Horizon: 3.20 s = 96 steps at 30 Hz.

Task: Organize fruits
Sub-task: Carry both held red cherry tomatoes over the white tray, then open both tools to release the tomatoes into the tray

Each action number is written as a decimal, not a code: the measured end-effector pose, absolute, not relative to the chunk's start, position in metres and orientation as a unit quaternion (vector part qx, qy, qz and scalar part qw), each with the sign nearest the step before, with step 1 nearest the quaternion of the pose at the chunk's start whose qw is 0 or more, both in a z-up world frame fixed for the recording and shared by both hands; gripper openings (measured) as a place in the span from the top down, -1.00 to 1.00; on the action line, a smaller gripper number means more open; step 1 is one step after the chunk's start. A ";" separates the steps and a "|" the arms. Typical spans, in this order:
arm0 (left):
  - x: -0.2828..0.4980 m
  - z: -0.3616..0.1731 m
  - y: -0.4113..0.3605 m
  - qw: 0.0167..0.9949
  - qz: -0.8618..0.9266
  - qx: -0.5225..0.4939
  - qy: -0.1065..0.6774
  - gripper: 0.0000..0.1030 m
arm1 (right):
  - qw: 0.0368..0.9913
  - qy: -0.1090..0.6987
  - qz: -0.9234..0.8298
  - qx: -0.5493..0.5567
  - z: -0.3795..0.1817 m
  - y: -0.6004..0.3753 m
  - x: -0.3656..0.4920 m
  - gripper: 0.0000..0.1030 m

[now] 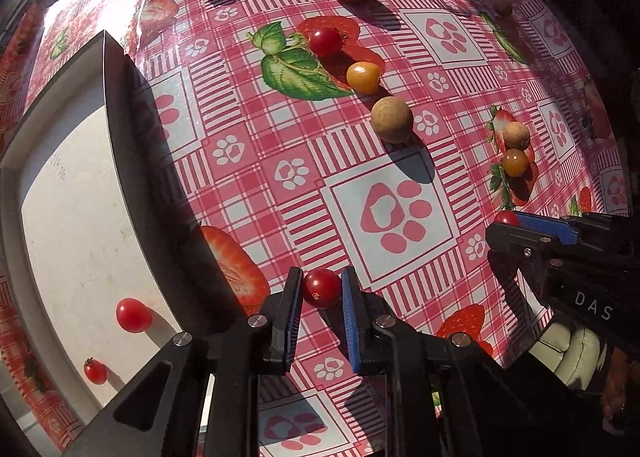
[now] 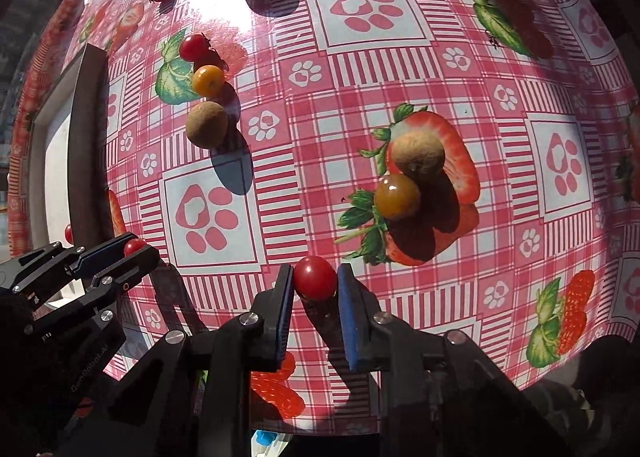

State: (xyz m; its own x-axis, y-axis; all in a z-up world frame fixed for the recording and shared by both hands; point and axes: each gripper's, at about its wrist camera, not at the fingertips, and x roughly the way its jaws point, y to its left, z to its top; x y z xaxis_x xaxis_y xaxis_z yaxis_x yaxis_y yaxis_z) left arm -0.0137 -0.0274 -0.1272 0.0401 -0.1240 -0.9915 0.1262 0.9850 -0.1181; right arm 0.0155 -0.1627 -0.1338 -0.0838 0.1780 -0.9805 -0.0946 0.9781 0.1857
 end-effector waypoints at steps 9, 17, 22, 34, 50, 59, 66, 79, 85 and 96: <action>-0.013 -0.097 0.006 0.736 -0.083 -0.029 0.672 0.60 | 0.681 0.721 0.114 0.056 -0.112 -0.188 0.017 0.54; -0.017 -0.075 0.012 0.751 -0.078 -0.036 0.655 0.60 | 0.687 0.714 0.124 0.053 -0.093 -0.180 0.019 0.54; -0.019 -0.069 0.020 0.759 -0.070 -0.048 0.645 0.60 | 0.690 0.710 0.135 0.045 -0.089 -0.168 0.016 0.54; -0.035 -0.055 0.077 0.776 -0.019 -0.086 0.624 0.60 | 0.694 0.695 0.190 0.004 -0.070 -0.100 0.025 0.54; -0.066 -0.077 0.174 0.765 0.081 -0.129 0.626 0.60 | 0.671 0.682 0.283 -0.058 -0.064 0.014 0.024 0.54; -0.055 -0.104 0.197 0.753 0.106 -0.123 0.638 0.60 | 0.650 0.687 0.312 -0.092 -0.082 0.066 0.020 0.54; -0.044 -0.122 0.199 0.744 0.104 -0.119 0.650 0.60 | 0.639 0.698 0.303 -0.111 -0.110 0.090 0.026 0.55; -0.040 -0.135 0.187 0.735 0.098 -0.101 0.663 -0.01 | 0.631 0.709 0.290 -0.123 -0.132 0.111 0.029 0.49; -0.042 -0.130 0.184 0.740 0.111 -0.094 0.657 -0.35 | 0.630 0.710 0.293 -0.114 -0.132 0.113 0.032 0.10; -0.044 -0.108 0.172 0.745 0.115 -0.073 0.653 -0.35 | 0.639 0.693 0.324 -0.084 -0.101 0.112 0.028 -0.70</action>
